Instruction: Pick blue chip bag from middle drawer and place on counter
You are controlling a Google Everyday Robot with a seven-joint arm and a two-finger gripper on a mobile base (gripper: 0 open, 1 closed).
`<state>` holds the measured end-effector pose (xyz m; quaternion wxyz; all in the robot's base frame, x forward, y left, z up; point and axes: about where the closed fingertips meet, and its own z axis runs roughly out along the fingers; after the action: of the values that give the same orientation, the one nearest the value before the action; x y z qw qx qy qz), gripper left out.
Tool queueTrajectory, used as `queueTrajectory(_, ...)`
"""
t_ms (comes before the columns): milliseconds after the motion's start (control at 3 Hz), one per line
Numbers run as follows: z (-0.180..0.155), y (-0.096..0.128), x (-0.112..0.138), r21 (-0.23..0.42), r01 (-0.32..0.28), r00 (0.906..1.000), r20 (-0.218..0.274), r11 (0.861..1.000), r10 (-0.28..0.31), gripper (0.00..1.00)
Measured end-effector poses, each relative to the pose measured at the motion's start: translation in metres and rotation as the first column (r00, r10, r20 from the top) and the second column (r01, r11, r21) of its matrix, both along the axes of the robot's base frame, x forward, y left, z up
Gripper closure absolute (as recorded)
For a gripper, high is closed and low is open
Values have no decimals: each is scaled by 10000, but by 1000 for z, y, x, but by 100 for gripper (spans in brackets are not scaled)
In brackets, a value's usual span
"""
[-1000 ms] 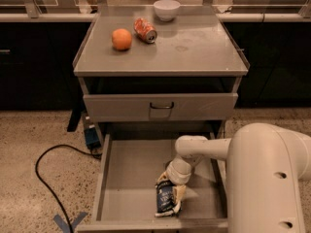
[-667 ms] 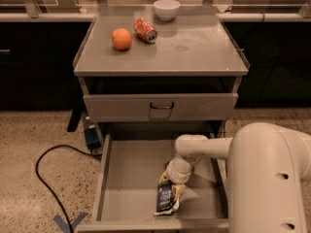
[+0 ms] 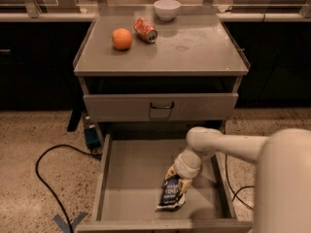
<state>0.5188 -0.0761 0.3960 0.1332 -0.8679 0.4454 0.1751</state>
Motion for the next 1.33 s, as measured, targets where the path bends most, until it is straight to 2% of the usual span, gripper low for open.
queueTrajectory(333,114,-30,10,1443,101,9957,895,9895,-232,100)
queueTrajectory(667,213,-62,19,2462,288,9821,1735,9688,-733,100)
queueTrajectory(1333,225,-62,23,2558,222,9791,1902,9665,-728,100)
